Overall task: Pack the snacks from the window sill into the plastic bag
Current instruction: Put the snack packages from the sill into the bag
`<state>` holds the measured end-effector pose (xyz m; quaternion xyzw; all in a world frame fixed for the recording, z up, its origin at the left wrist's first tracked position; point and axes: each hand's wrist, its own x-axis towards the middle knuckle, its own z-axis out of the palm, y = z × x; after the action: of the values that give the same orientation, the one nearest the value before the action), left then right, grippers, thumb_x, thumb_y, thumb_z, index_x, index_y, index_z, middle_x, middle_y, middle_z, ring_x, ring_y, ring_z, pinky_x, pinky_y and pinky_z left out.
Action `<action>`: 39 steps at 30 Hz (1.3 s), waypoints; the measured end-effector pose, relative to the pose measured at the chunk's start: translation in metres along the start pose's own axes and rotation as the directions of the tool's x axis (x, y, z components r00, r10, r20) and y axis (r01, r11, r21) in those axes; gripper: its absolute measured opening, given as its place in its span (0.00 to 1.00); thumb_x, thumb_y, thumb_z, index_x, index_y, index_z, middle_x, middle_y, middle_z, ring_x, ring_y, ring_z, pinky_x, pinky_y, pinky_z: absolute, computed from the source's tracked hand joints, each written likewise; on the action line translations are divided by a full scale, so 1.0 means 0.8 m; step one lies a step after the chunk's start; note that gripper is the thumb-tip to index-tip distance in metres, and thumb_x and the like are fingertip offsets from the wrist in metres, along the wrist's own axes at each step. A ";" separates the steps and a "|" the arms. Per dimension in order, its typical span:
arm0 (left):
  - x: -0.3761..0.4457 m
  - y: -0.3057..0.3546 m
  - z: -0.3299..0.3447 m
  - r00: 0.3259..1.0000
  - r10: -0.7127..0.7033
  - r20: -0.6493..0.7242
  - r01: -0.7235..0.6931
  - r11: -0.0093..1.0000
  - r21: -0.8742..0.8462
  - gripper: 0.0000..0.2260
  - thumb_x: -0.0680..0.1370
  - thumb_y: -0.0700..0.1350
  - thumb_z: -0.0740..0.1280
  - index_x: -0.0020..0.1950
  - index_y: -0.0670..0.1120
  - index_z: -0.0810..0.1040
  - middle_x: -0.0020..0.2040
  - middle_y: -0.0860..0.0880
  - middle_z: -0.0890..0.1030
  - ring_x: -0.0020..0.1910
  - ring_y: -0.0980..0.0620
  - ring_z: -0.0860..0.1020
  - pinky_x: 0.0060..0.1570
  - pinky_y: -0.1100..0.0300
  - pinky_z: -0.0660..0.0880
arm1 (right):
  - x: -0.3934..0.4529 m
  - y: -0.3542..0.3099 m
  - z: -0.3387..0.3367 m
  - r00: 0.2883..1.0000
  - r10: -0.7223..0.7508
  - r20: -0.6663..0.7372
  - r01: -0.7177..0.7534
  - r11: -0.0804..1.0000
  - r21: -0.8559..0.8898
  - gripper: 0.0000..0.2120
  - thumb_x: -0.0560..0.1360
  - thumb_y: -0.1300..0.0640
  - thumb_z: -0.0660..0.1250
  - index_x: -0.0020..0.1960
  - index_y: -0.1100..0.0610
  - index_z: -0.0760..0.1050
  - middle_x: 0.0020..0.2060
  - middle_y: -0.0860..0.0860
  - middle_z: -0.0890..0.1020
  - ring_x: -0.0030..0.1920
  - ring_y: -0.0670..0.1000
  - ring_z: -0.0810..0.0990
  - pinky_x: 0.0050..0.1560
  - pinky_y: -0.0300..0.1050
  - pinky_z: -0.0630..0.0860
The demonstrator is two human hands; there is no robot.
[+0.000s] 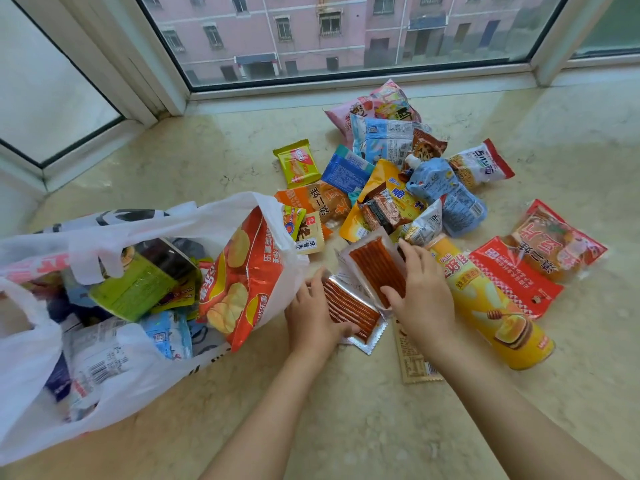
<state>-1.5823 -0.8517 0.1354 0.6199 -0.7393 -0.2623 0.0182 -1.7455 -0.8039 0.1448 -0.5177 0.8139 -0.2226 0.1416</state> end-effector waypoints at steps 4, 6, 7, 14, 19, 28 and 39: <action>-0.002 -0.008 0.000 0.992 -0.123 0.016 0.116 0.881 -0.459 0.32 0.68 0.40 0.77 0.68 0.52 0.67 0.59 0.51 0.77 0.57 0.53 0.77 0.60 0.55 0.73 | 0.006 -0.007 0.005 0.996 0.015 0.085 -0.019 0.998 0.054 0.34 0.72 0.57 0.72 0.73 0.54 0.62 0.61 0.52 0.75 0.61 0.55 0.70 0.60 0.49 0.68; -0.002 -0.011 -0.004 0.981 -0.188 0.056 0.179 0.743 -0.644 0.19 0.72 0.35 0.73 0.53 0.54 0.71 0.53 0.50 0.79 0.53 0.52 0.79 0.57 0.54 0.75 | -0.002 -0.006 0.006 0.991 -0.004 0.133 -0.010 0.995 0.104 0.27 0.73 0.60 0.70 0.70 0.52 0.68 0.58 0.49 0.77 0.59 0.53 0.73 0.58 0.48 0.71; -0.002 -0.012 -0.006 0.976 -0.208 0.063 0.191 0.688 -0.700 0.18 0.73 0.34 0.71 0.47 0.56 0.71 0.49 0.51 0.79 0.52 0.52 0.79 0.55 0.56 0.75 | -0.008 -0.003 0.007 0.986 -0.004 0.166 -0.023 0.986 0.164 0.24 0.73 0.61 0.69 0.67 0.50 0.71 0.56 0.48 0.79 0.57 0.51 0.75 0.57 0.48 0.73; -0.001 -0.008 -0.004 0.984 -0.175 0.031 0.137 0.635 -0.760 0.14 0.81 0.38 0.57 0.52 0.58 0.74 0.58 0.50 0.79 0.60 0.53 0.76 0.60 0.58 0.70 | -0.046 0.009 0.018 0.970 0.124 0.209 -0.189 0.927 0.325 0.19 0.72 0.63 0.71 0.60 0.49 0.77 0.48 0.47 0.81 0.51 0.48 0.79 0.49 0.40 0.73; -0.013 -0.012 0.005 0.992 0.101 -0.074 -0.124 0.871 -0.476 0.19 0.82 0.46 0.57 0.74 0.51 0.65 0.71 0.55 0.69 0.70 0.59 0.65 0.69 0.60 0.63 | -0.071 -0.006 0.046 0.977 -0.052 0.204 0.052 0.999 0.004 0.31 0.69 0.47 0.73 0.69 0.53 0.70 0.63 0.51 0.75 0.63 0.55 0.72 0.57 0.48 0.71; -0.038 -0.041 0.003 0.917 0.346 -0.201 -0.344 0.938 0.044 0.22 0.80 0.51 0.54 0.71 0.43 0.70 0.71 0.47 0.72 0.71 0.50 0.68 0.68 0.54 0.66 | -0.087 -0.048 0.105 0.968 -0.172 0.185 0.223 0.926 -0.305 0.31 0.69 0.47 0.72 0.68 0.57 0.72 0.66 0.65 0.73 0.62 0.68 0.75 0.51 0.63 0.77; -0.058 -0.067 -0.016 0.857 0.474 -0.201 -0.425 0.872 0.244 0.23 0.80 0.52 0.55 0.70 0.43 0.72 0.70 0.45 0.73 0.69 0.49 0.71 0.64 0.52 0.73 | -0.072 -0.041 0.095 0.934 -0.244 0.263 0.333 0.862 -0.383 0.20 0.75 0.57 0.58 0.66 0.60 0.68 0.60 0.65 0.77 0.55 0.64 0.80 0.39 0.55 0.81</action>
<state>-1.5183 -0.8183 0.1379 0.4566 -0.8770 -0.0967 0.1144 -1.6605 -0.7796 0.0961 -0.6725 0.7363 -0.0058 0.0746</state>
